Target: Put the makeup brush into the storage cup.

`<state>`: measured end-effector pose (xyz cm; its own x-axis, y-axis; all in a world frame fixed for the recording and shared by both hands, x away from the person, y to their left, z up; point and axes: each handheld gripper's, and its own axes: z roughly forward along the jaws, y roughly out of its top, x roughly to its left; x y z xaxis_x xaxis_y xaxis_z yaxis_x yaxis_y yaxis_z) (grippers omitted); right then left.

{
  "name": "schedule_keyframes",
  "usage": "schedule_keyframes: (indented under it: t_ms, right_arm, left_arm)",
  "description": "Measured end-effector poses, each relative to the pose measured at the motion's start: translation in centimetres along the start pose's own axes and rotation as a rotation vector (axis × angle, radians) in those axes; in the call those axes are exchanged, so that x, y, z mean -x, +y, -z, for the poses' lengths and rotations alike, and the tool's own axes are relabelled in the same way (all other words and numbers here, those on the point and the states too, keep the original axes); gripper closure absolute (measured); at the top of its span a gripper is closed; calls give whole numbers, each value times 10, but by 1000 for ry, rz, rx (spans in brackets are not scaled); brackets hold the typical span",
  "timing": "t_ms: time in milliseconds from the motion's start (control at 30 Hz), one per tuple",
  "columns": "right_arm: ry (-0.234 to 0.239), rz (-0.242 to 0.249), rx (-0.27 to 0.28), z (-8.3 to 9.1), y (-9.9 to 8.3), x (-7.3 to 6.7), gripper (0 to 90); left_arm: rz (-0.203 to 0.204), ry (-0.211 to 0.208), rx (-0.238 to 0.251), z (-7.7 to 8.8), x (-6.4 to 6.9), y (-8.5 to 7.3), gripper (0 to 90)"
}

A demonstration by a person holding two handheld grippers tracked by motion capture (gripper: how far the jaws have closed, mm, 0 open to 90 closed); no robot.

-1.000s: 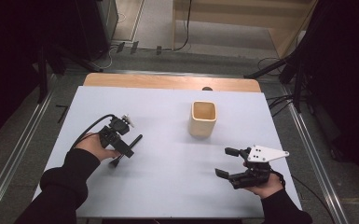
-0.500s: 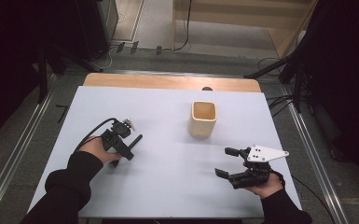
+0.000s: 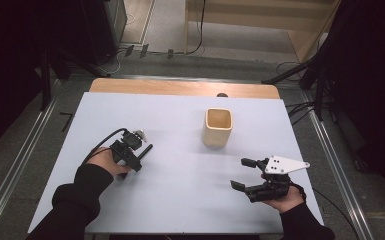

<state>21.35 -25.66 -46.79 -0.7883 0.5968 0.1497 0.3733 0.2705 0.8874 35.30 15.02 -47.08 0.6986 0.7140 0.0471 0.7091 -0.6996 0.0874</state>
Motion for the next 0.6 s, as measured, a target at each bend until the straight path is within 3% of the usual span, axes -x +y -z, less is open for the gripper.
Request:
schedule_keyframes:
  t_ms: [167,267,467,600]
  right_arm:
    - [-2,11,-11,0,0,-1,180]
    - [-4,16,-15,-1,0,-2,182]
    - [-14,17,-32,-2,-1,-1,193]
    - [-13,12,-30,-1,-1,0,193]
  left_arm:
    - [15,6,-38,1,5,4,595]
    - [48,9,-58,2,7,6,655]
    - [63,-2,-50,1,5,4,769]
    - [68,-22,-49,2,2,4,775]
